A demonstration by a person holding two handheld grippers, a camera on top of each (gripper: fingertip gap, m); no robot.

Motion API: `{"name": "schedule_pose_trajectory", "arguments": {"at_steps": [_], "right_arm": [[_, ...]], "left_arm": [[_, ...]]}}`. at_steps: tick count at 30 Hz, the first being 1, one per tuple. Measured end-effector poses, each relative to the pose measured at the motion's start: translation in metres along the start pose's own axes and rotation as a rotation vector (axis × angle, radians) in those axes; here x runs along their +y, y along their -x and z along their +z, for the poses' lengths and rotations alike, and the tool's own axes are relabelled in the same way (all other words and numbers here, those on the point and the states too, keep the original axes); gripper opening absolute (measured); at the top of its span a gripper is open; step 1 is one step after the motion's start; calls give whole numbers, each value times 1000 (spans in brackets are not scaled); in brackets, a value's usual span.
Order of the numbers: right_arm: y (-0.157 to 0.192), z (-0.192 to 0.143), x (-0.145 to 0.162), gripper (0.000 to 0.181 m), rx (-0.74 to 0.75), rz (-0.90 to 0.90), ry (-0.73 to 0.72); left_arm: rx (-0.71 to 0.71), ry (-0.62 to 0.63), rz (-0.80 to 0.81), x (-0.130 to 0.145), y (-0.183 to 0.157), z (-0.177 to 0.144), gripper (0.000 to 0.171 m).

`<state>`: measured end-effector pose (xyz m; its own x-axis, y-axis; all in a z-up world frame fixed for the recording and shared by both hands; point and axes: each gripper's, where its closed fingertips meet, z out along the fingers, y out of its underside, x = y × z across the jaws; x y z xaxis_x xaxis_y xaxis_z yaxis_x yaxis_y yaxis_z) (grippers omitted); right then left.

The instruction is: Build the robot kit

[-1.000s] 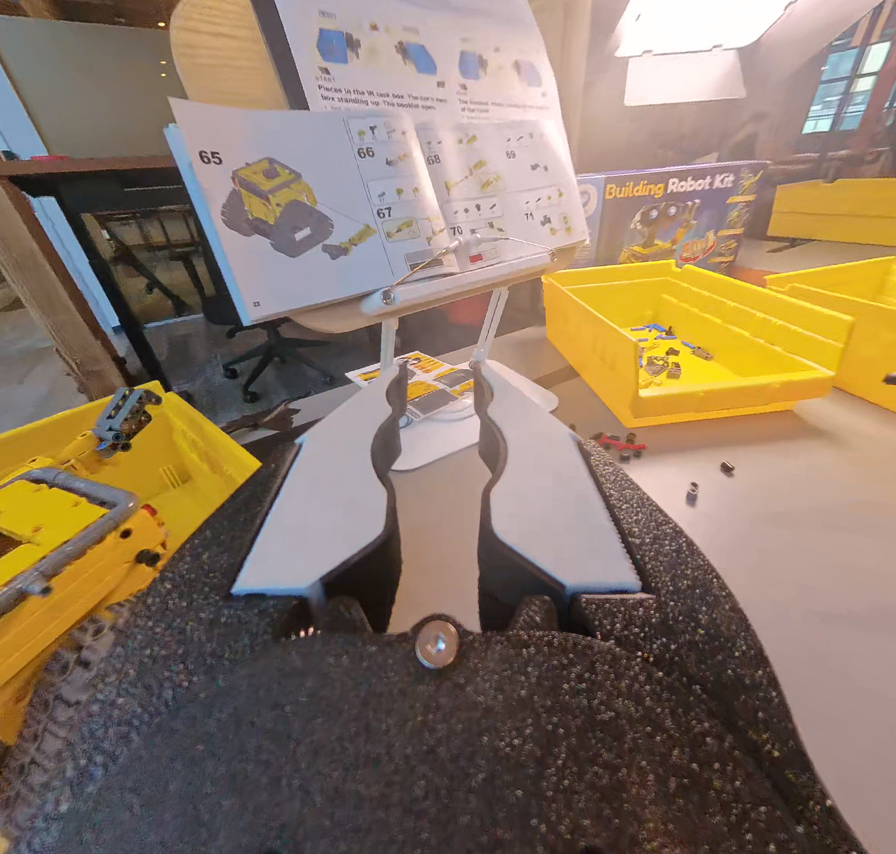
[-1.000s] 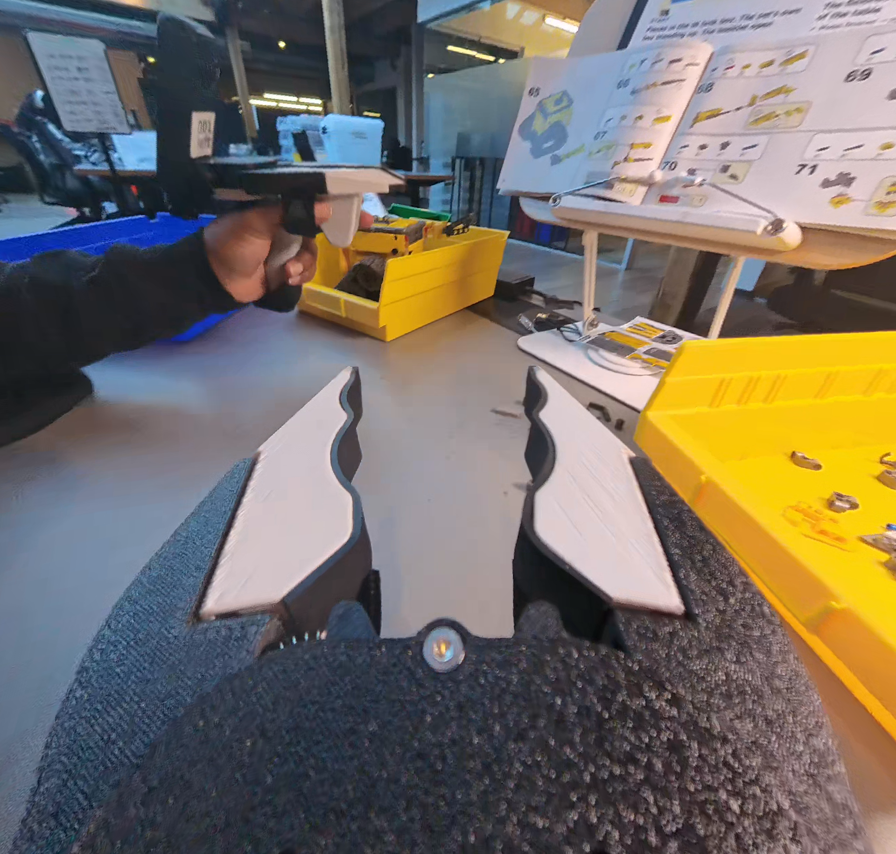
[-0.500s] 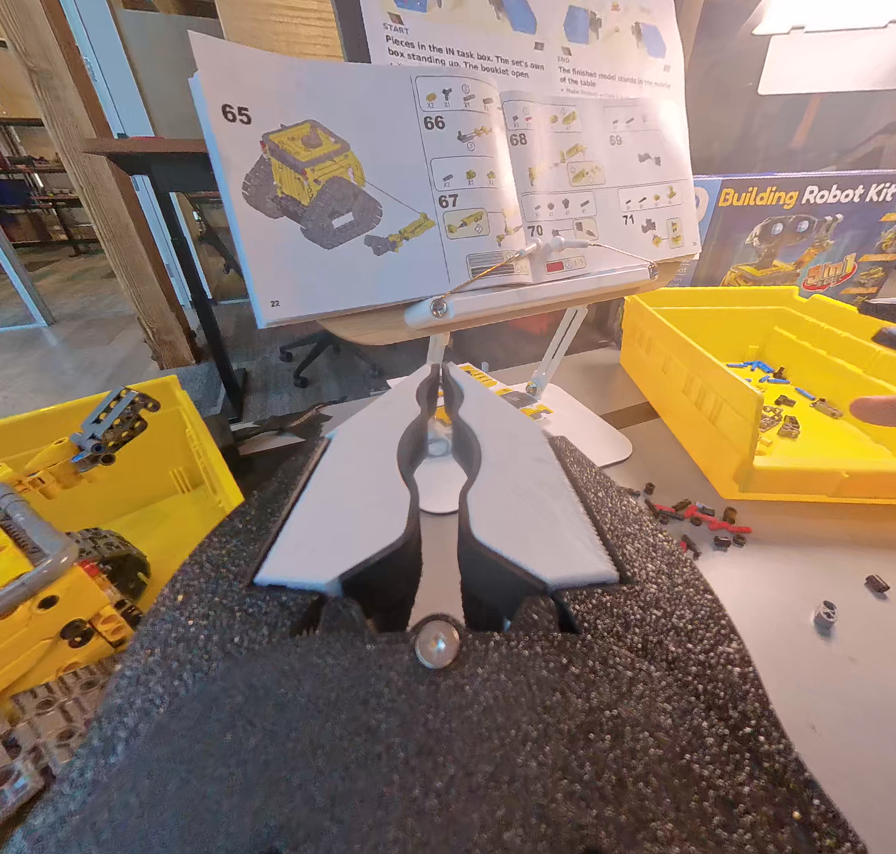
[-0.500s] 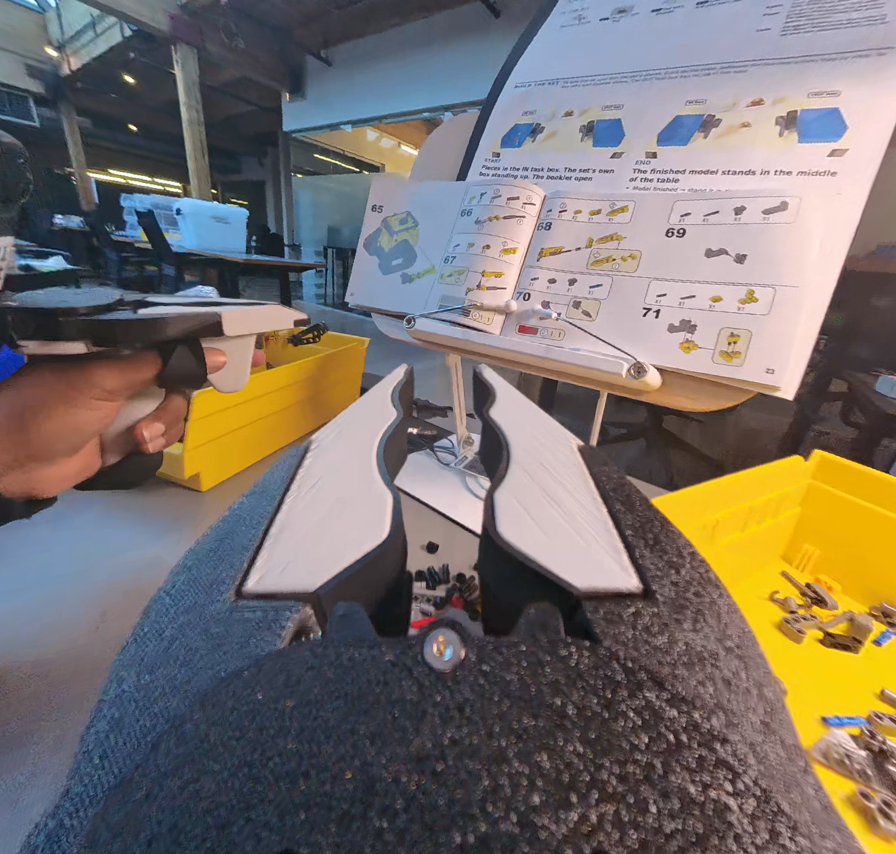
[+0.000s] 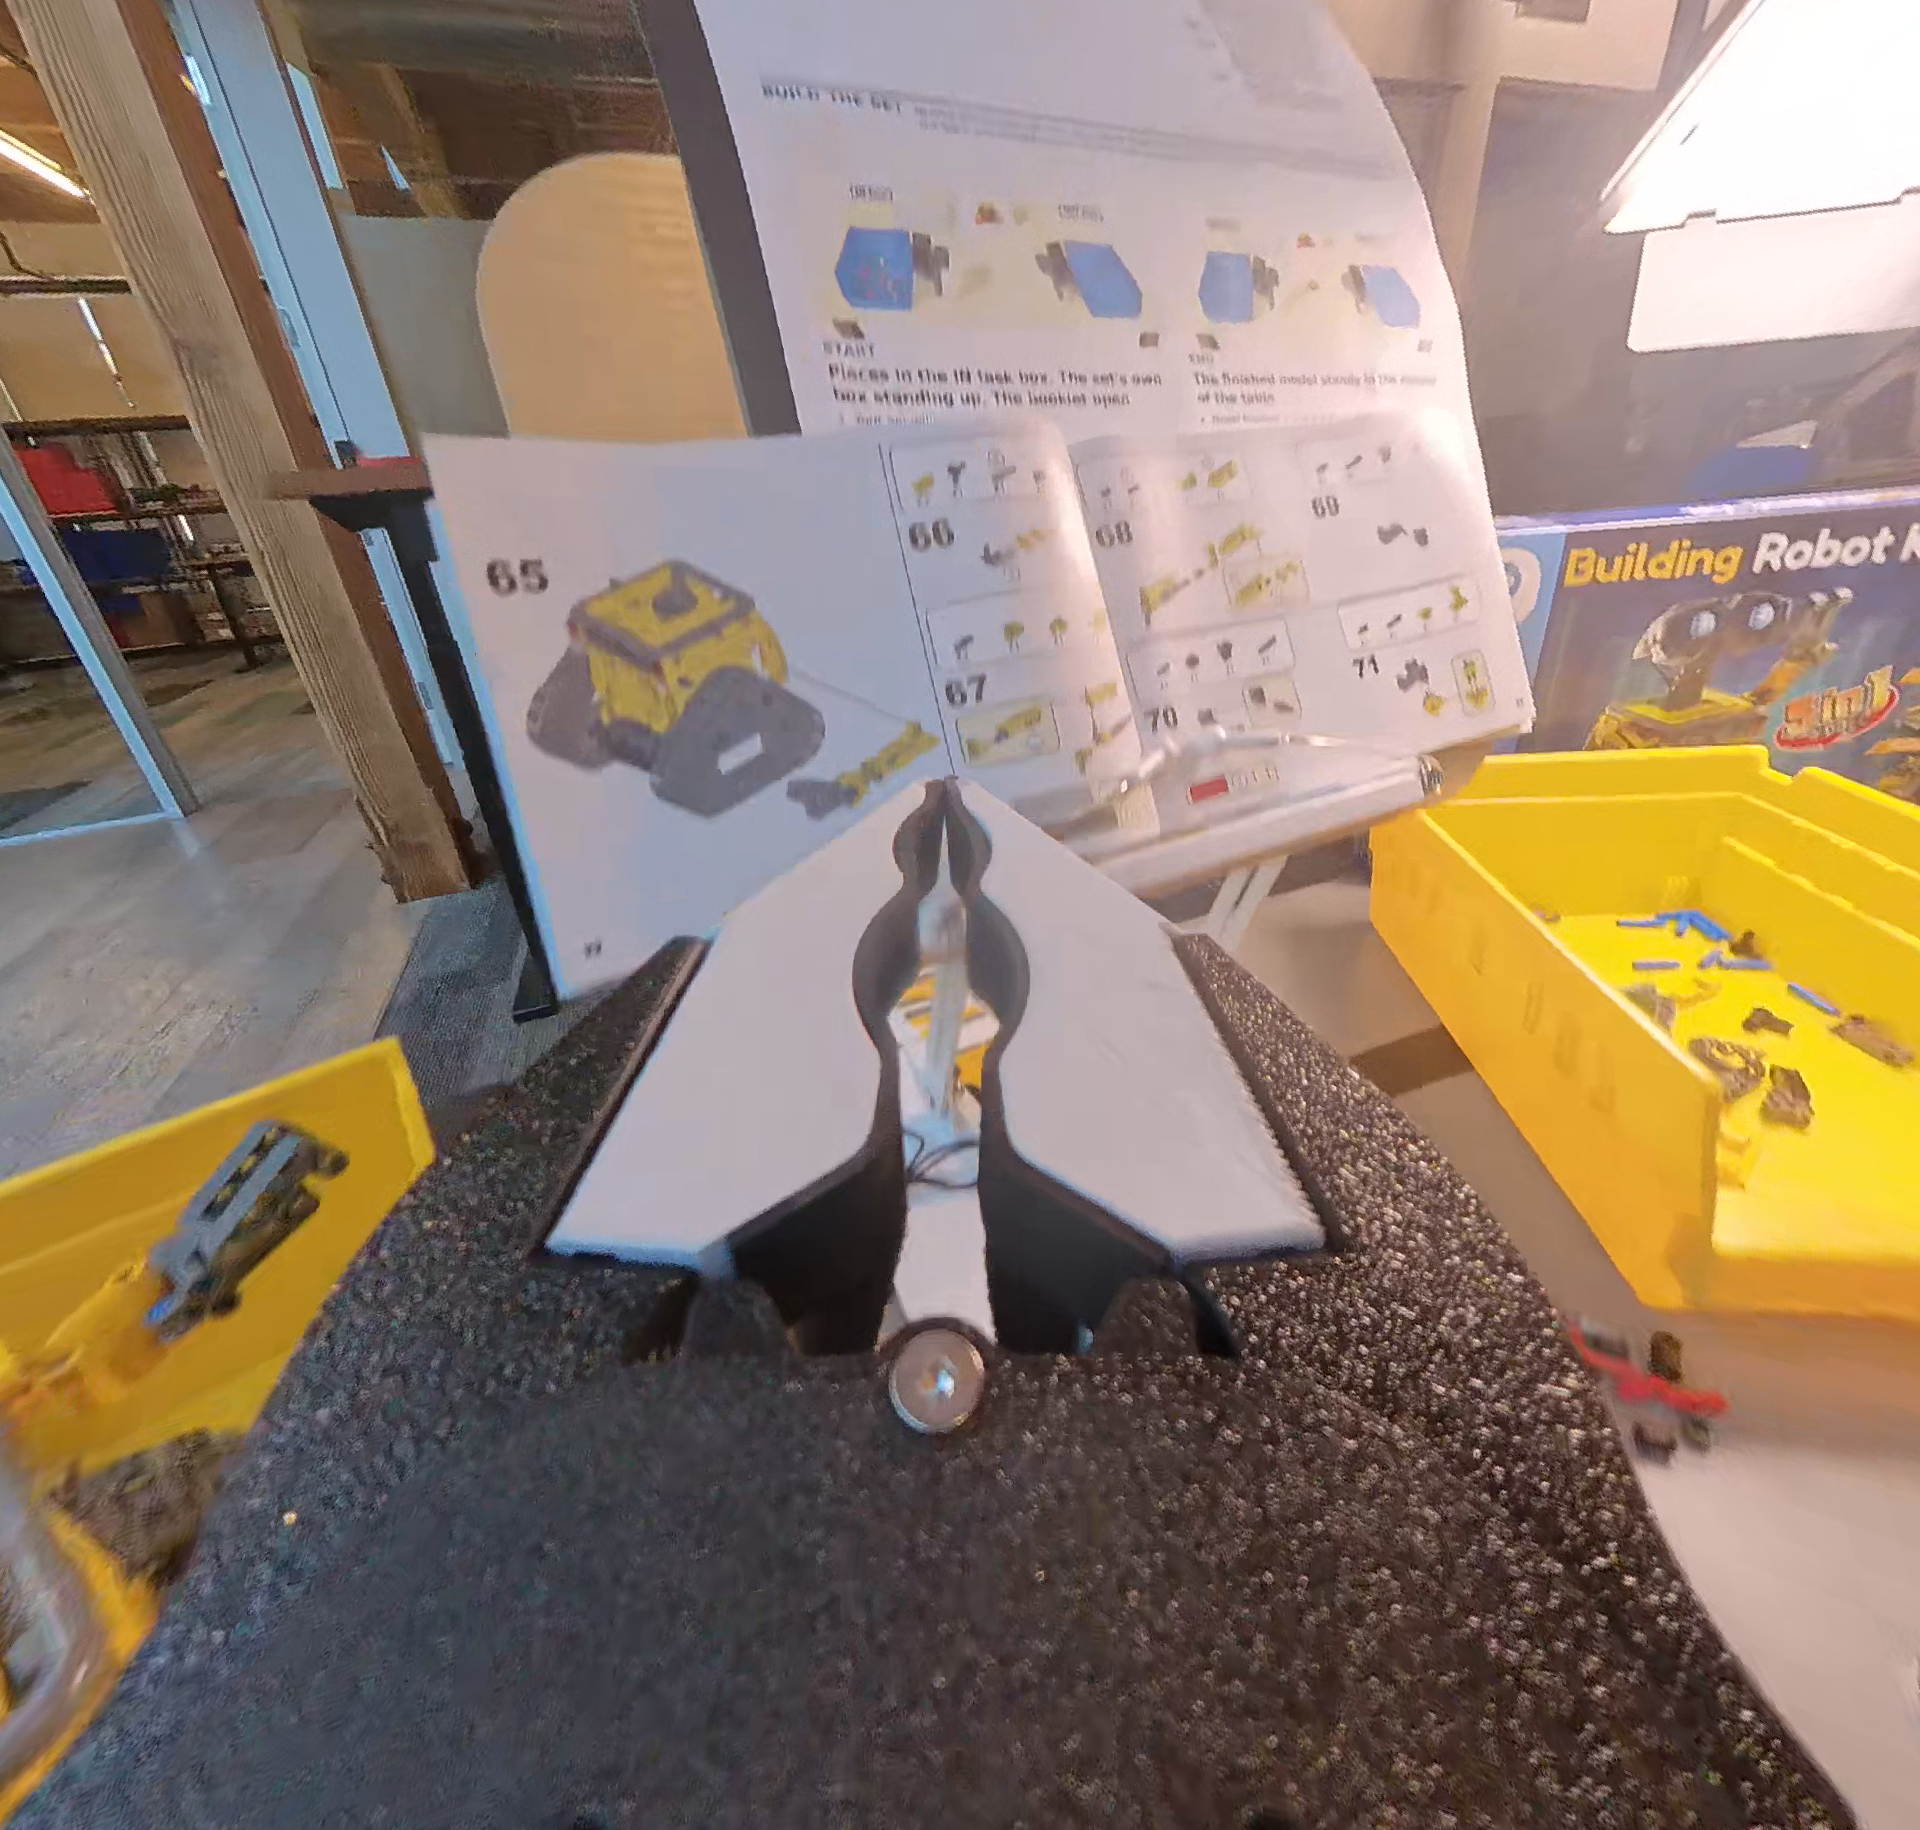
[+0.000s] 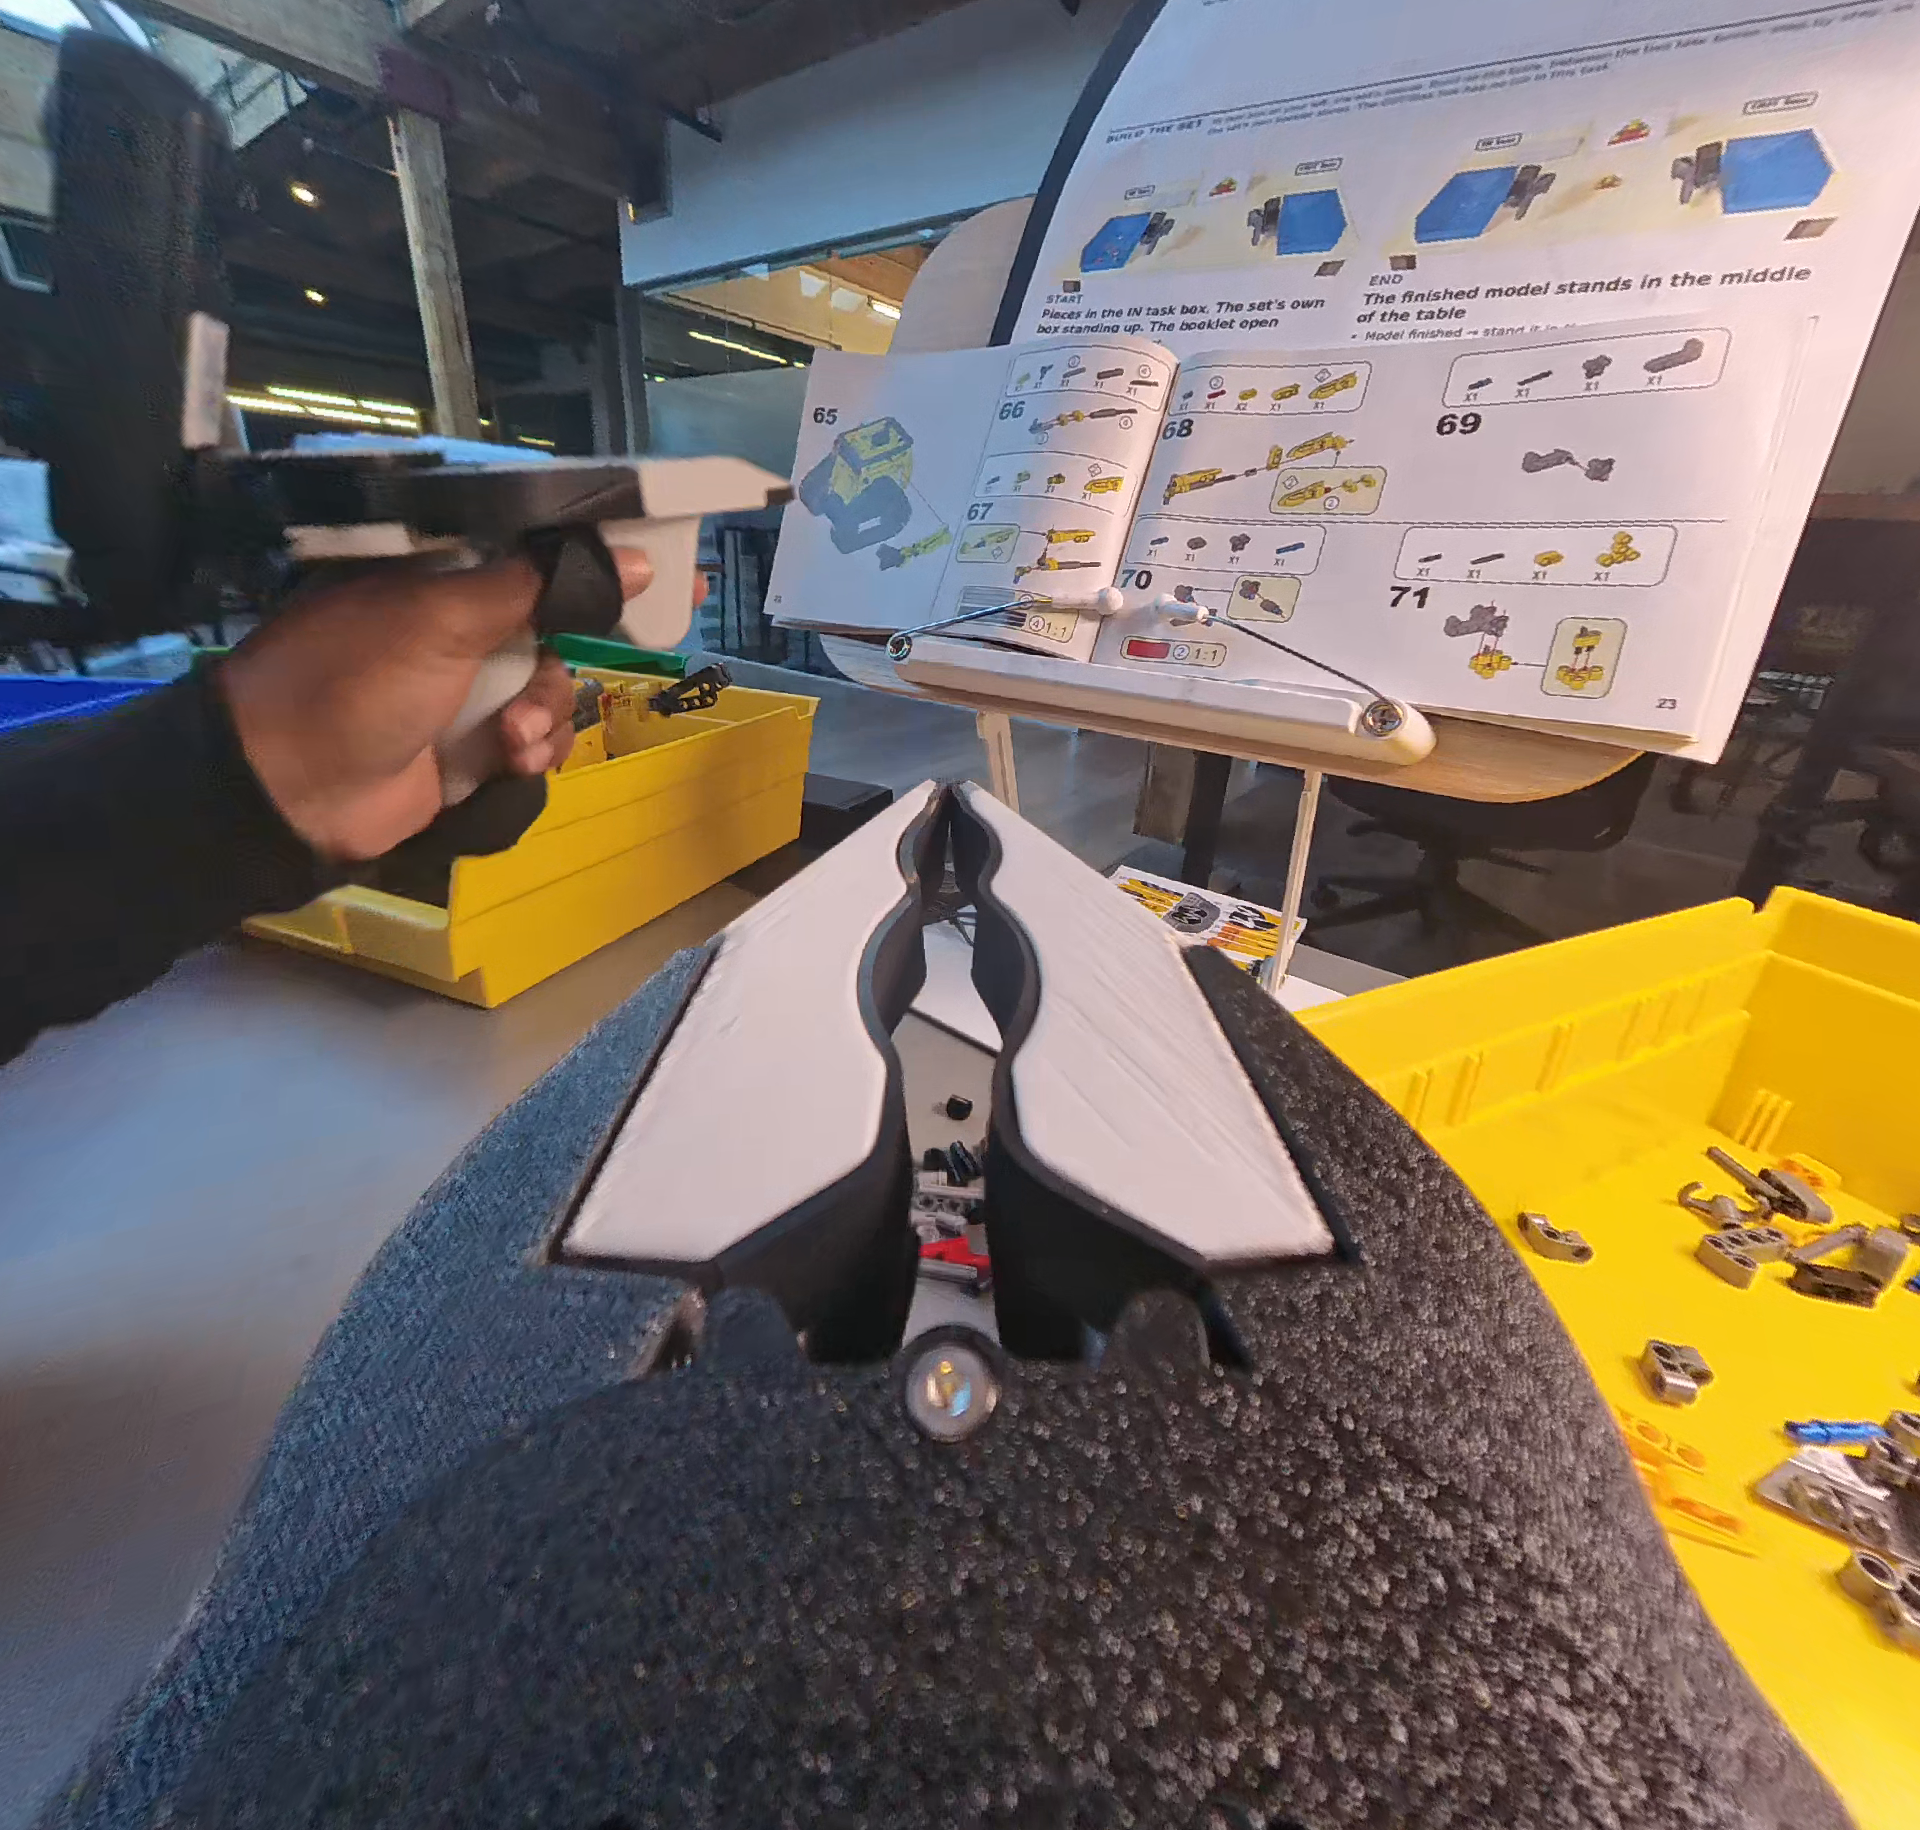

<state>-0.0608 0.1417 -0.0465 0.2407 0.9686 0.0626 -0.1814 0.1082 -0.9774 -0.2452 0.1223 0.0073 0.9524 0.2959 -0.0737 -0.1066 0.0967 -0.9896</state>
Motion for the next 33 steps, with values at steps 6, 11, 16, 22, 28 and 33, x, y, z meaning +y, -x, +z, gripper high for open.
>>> {"name": "schedule_pose_trajectory", "arguments": {"at_steps": [6, 11, 16, 22, 28, 33], "right_arm": [[-8, -10, -1, 0, -8, -44, -4], [-15, -9, 1, 0, -14, -30, 5], [-11, -8, 6, 0, -35, -41, 21], [-11, -7, 8, 0, -44, -36, 30], [-9, -7, 11, 1, -54, -36, 41], [-8, -6, 14, 0, -61, -31, 49]], "left_arm": [[-6, -29, 36, -41, 1, 71, 0], [-19, 11, 54, -40, 7, 103, 0], [-33, 32, 75, -34, 9, 111, 0], [-31, 18, 96, -36, 4, 110, 0], [-26, 22, 101, -34, 0, 110, 0], [-27, 26, 109, -33, 0, 111, 0]]}}
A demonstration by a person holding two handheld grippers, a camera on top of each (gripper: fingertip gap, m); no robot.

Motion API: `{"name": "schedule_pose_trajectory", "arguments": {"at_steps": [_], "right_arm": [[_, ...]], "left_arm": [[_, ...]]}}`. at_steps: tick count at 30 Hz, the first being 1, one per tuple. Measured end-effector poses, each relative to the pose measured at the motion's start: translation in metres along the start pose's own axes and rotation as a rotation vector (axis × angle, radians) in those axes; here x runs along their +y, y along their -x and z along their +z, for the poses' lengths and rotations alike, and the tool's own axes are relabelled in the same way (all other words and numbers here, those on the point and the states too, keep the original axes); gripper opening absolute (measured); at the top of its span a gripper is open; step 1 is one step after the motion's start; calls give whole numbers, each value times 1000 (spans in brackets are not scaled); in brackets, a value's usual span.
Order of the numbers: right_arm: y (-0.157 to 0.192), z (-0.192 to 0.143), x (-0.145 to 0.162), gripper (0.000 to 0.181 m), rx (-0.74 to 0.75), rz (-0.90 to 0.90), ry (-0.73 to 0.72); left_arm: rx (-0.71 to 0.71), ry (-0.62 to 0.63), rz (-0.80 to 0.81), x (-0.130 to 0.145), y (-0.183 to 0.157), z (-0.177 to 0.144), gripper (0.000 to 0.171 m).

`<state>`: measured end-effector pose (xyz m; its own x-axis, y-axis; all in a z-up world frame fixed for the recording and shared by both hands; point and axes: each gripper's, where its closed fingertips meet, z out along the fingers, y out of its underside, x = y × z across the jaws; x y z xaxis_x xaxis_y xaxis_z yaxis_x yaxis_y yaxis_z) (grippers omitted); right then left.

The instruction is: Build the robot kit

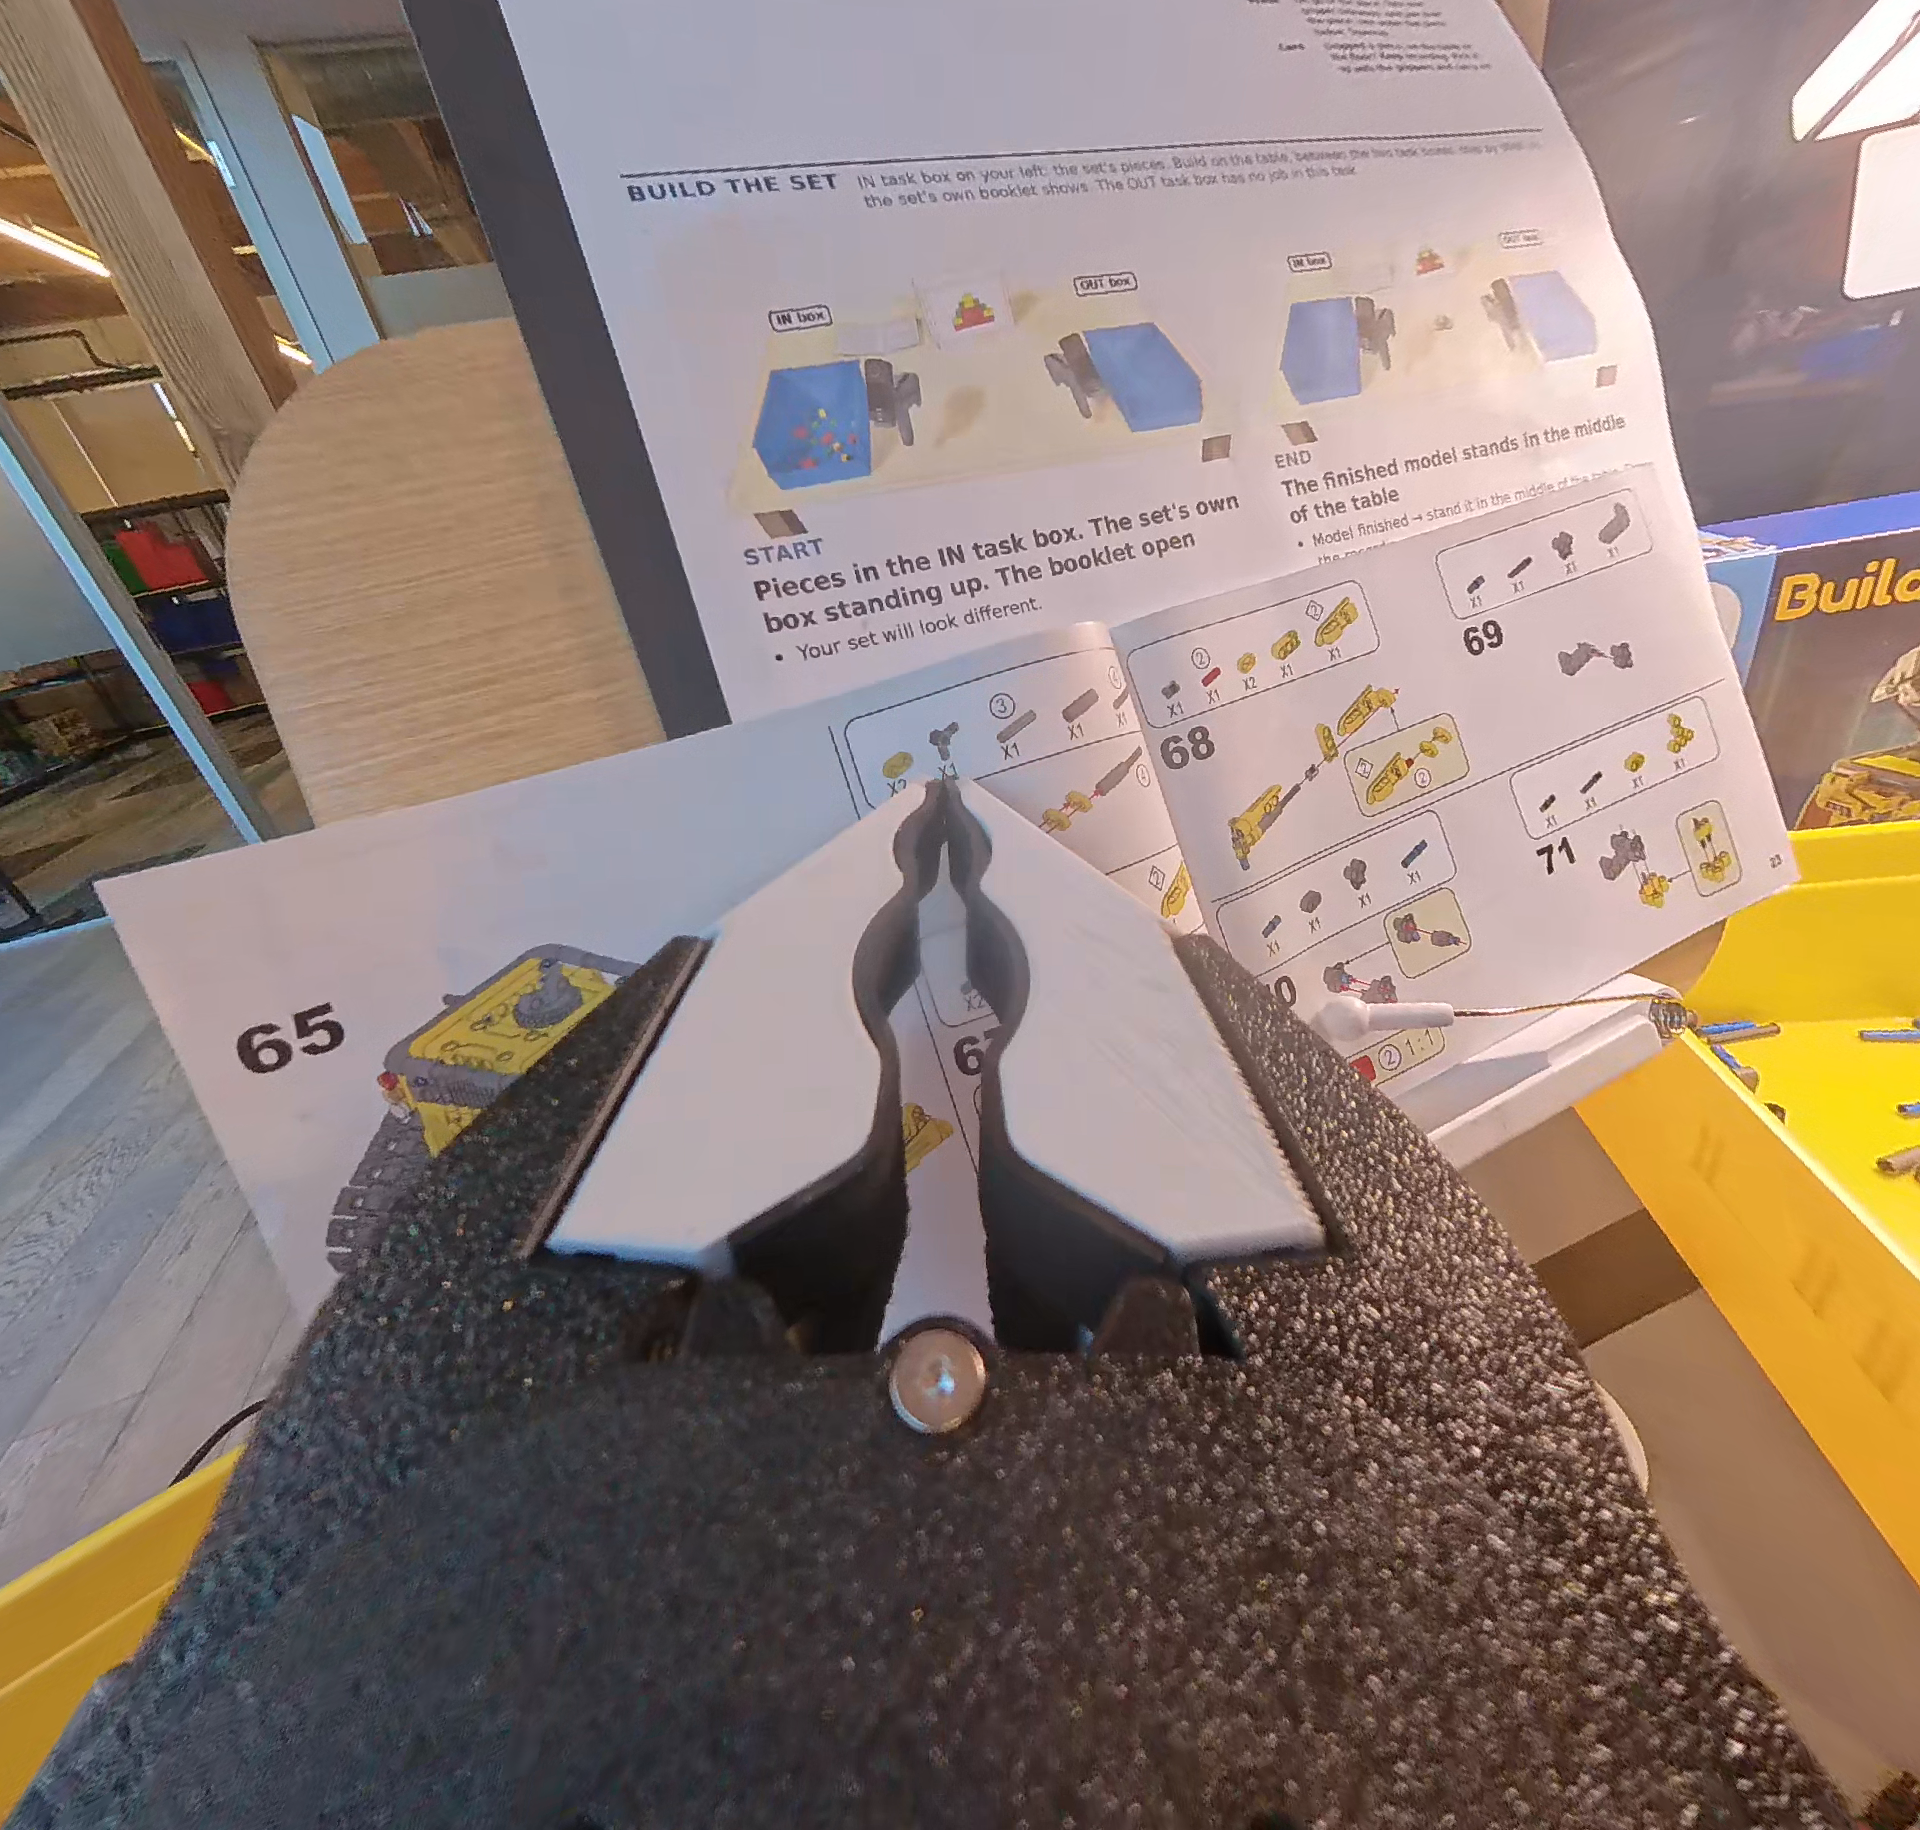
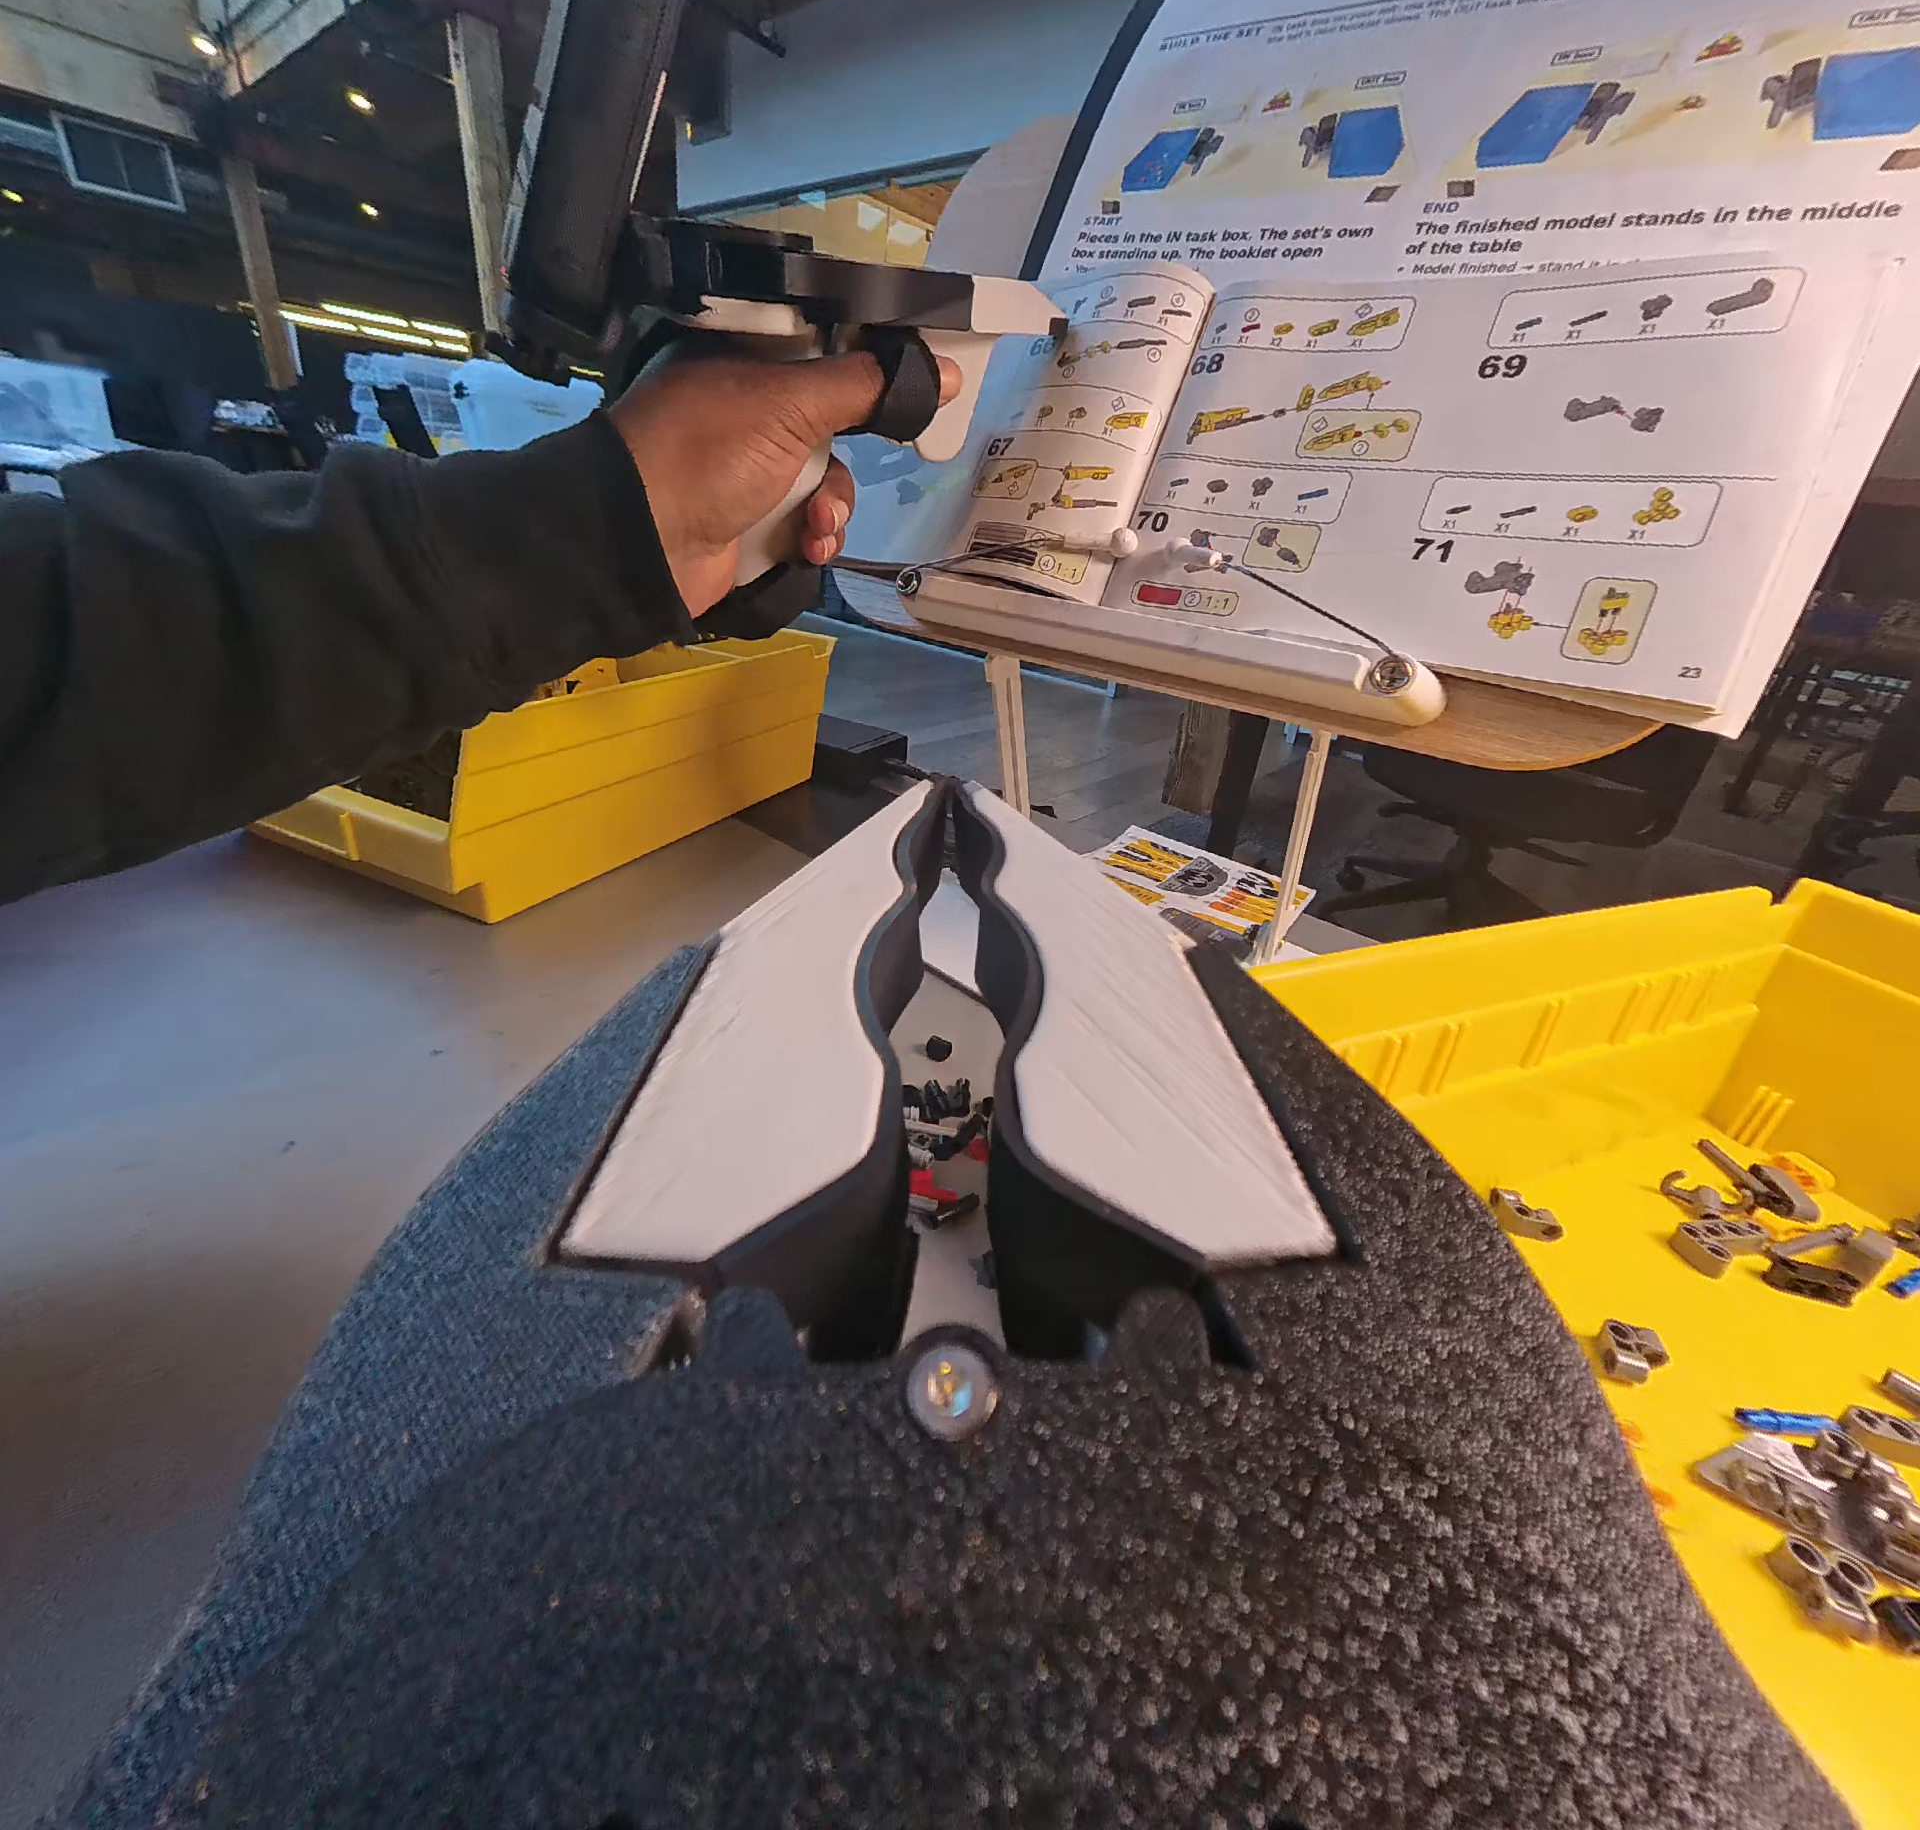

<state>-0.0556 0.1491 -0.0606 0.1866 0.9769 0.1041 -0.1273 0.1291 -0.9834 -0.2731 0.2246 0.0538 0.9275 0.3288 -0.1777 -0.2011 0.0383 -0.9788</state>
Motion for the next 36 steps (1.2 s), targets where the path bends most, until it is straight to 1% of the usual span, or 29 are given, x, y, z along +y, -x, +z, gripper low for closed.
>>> {"name": "schedule_pose_trajectory", "arguments": {"at_steps": [17, 20, 22, 23, 24, 26, 29, 31, 32, 34, 36], "right_arm": [[0, 1, 3, 2, -6, 2, 11], [-7, 1, 8, 2, 22, 3, 43], [-14, 1, 15, 3, 40, 16, 88], [-18, 0, 19, 4, 49, 32, 111], [-21, -1, 19, 4, 55, 46, 117], [-30, -3, 18, 4, 74, 54, 123], [-39, -5, 14, 5, 83, 58, 123], [-41, -4, 14, 5, 77, 79, 127], [-41, -3, 14, 6, 72, 90, 130], [-40, -3, 14, 7, 66, 91, 139], [-39, -5, 12, 7, 65, 69, 141]], "left_arm": [[26, -8, 11, -3, -15, 0, 0], [58, -14, -4, -5, -20, -10, 2], [111, -15, -15, -3, -31, -27, 4], [152, 4, -17, 2, -40, -38, 7], [207, 46, -12, 14, -50, -50, 11], [329, 186, 3, 51, -74, -77, 19], [554, 465, -9, 124, -111, -132, 24], [660, 647, -7, 173, -130, -164, 29], [685, 714, 11, 192, -136, -175, 29], [703, 773, 26, 215, -145, -185, 24], [717, 794, 28, 224, -153, -185, 21]]}}
